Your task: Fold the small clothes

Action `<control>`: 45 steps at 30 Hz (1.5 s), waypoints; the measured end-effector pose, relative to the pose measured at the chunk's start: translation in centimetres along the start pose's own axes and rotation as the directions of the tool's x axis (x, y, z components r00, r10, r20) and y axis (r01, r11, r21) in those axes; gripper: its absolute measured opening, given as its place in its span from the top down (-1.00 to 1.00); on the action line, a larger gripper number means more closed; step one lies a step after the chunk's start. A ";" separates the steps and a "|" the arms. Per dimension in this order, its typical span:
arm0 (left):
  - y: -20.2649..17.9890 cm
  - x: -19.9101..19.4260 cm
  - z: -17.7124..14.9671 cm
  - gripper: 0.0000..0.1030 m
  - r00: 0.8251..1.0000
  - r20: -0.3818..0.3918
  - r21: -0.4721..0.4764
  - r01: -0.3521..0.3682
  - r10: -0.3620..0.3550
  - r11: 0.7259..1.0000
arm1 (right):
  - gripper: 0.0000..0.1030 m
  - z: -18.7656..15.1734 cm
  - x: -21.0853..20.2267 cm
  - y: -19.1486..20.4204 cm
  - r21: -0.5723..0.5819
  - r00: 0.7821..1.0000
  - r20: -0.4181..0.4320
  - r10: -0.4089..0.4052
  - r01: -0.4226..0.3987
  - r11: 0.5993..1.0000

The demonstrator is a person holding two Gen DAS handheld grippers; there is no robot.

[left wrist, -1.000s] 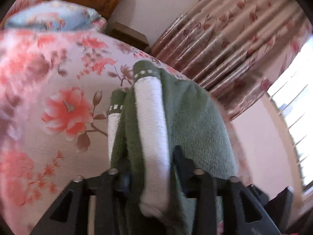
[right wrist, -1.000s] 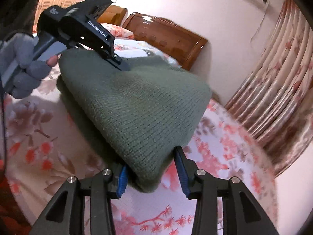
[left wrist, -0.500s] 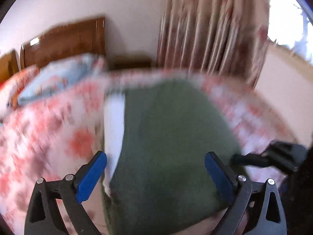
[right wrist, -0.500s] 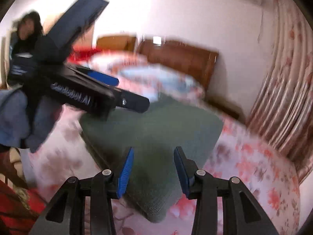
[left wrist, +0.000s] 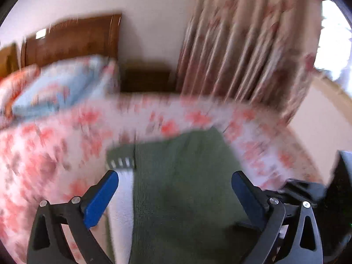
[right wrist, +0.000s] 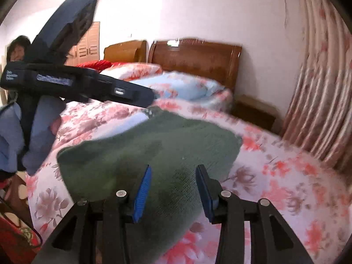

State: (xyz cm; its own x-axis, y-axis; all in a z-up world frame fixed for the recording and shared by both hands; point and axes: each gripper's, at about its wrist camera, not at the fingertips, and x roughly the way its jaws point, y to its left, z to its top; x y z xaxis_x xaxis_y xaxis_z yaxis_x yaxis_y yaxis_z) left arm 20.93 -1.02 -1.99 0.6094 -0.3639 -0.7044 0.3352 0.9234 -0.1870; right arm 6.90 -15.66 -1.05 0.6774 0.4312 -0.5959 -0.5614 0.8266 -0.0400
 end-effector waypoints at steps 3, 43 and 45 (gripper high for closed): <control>0.6 2.1 -1.4 -1.00 0.999 -0.031 0.010 -0.040 0.040 0.999 | 0.16 -0.8 1.0 -1.2 0.030 0.998 -0.016 0.061 -0.060 0.998; 1.8 -2.8 -6.7 -1.00 0.981 -0.033 -0.031 -0.190 0.189 0.981 | 0.23 1.7 0.4 -0.2 0.058 0.996 -0.085 -0.005 0.010 0.998; 2.9 -3.3 -7.6 -1.00 0.989 -0.024 -0.109 -0.150 0.149 0.983 | 0.23 0.0 0.6 0.7 0.029 0.997 -0.074 -0.032 0.034 0.999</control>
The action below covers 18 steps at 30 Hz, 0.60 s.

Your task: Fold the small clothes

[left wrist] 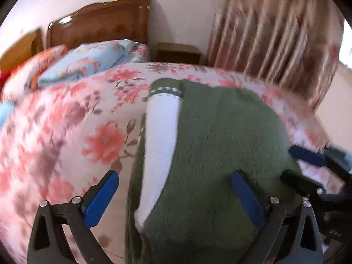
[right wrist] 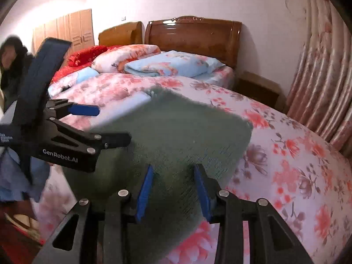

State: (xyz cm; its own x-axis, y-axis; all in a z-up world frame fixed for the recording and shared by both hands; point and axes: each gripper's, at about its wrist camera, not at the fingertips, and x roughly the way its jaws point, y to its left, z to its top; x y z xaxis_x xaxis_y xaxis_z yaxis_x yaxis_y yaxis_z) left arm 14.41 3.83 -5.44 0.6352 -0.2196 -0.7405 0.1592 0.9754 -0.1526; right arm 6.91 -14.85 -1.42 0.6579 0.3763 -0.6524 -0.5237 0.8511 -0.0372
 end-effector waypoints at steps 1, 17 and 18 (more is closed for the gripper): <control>0.2 -0.4 0.0 -1.00 1.000 -0.008 -0.005 -0.013 0.013 1.000 | 0.23 -0.3 -0.1 0.0 0.002 1.000 0.014 -0.003 0.003 1.000; 0.3 -3.2 -3.8 -1.00 0.988 0.047 0.102 -0.154 0.150 0.983 | 0.22 -2.9 -2.5 0.3 0.090 0.996 -0.043 -0.075 0.078 0.993; 0.4 -3.4 -3.9 -1.00 0.987 0.051 0.103 -0.157 0.152 0.982 | 0.22 -3.0 -2.9 0.0 0.112 0.997 -0.031 -0.064 0.067 0.991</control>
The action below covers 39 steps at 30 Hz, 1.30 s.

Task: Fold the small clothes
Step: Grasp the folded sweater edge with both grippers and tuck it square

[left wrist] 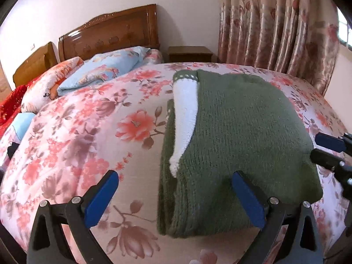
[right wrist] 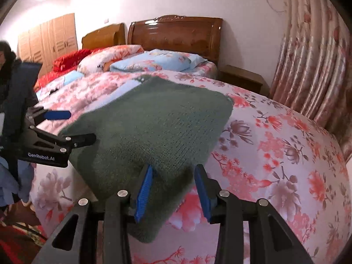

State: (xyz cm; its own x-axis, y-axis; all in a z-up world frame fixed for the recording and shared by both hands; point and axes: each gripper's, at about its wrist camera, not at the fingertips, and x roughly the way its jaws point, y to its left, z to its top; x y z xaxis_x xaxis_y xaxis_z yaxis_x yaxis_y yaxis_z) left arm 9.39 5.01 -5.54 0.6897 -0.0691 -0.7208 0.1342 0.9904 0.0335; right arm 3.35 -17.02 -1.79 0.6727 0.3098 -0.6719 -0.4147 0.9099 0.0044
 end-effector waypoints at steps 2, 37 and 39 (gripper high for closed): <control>0.2 -0.3 -0.1 -1.00 1.000 0.002 -0.002 0.003 -0.003 1.000 | 0.22 -0.3 -0.6 -0.8 0.057 0.999 0.016 0.036 -0.036 0.998; -4.5 7.2 6.3 -1.00 0.919 -0.136 -0.225 0.336 -0.371 0.915 | 0.26 -0.3 2.1 -10.8 0.428 0.981 -0.002 0.195 -0.175 0.886; -3.9 4.2 7.0 -1.00 0.971 -0.024 -0.178 0.231 -0.239 0.957 | 0.26 0.5 1.1 -10.1 0.381 0.992 -0.024 0.121 -0.103 0.919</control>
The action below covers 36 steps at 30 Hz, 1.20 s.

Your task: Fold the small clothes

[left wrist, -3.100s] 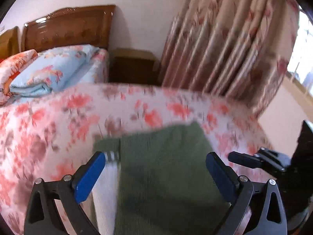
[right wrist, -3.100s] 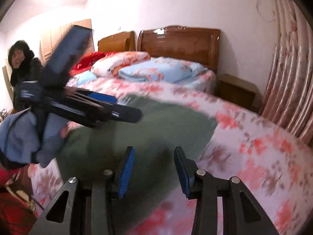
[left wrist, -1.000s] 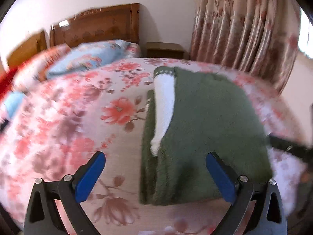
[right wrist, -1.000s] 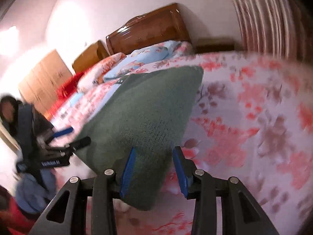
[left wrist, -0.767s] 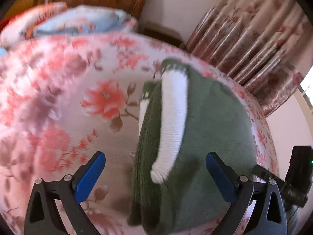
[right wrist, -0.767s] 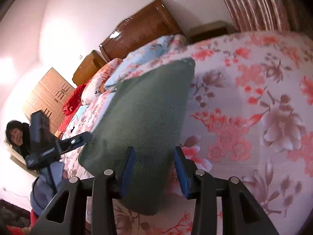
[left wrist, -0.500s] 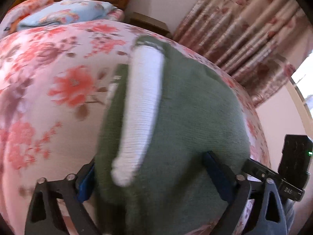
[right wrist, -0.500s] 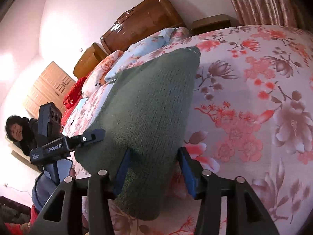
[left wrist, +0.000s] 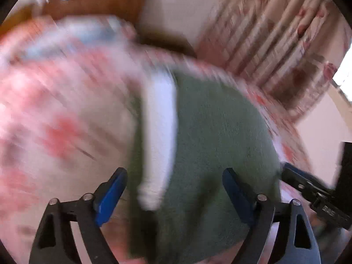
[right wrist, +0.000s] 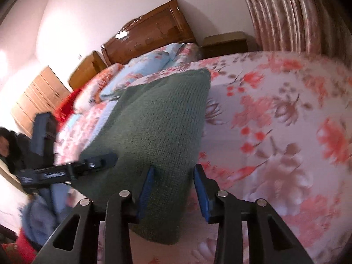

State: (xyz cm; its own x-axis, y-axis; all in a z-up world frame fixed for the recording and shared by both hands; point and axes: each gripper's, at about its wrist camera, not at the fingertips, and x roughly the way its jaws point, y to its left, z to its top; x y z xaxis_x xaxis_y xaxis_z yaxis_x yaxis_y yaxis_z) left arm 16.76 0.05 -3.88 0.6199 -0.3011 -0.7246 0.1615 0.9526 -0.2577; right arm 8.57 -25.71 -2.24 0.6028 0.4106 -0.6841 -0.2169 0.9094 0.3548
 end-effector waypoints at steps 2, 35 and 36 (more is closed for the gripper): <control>-1.3 -2.7 1.9 -1.00 0.989 0.131 0.077 -0.086 0.075 0.993 | 0.26 0.0 -1.3 2.2 -0.112 0.991 0.077 -0.105 0.113 0.987; 2.0 11.3 11.5 -1.00 0.994 -0.087 -0.109 -0.078 0.069 0.991 | 0.25 11.9 12.3 3.2 -0.291 0.978 -0.023 -0.206 0.191 0.938; 2.1 11.5 11.5 -1.00 0.994 -0.088 -0.115 -0.077 0.067 0.990 | 0.25 11.8 12.1 3.0 -0.281 0.980 -0.019 -0.200 0.186 0.941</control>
State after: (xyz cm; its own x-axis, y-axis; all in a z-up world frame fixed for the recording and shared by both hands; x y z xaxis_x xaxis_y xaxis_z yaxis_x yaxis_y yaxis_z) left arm 33.02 -0.89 -5.44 0.5593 -0.2393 -0.7937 0.0243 0.9617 -0.2729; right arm 24.28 -18.73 -1.96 0.6192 0.2219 -0.7533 -0.3076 0.9511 0.0273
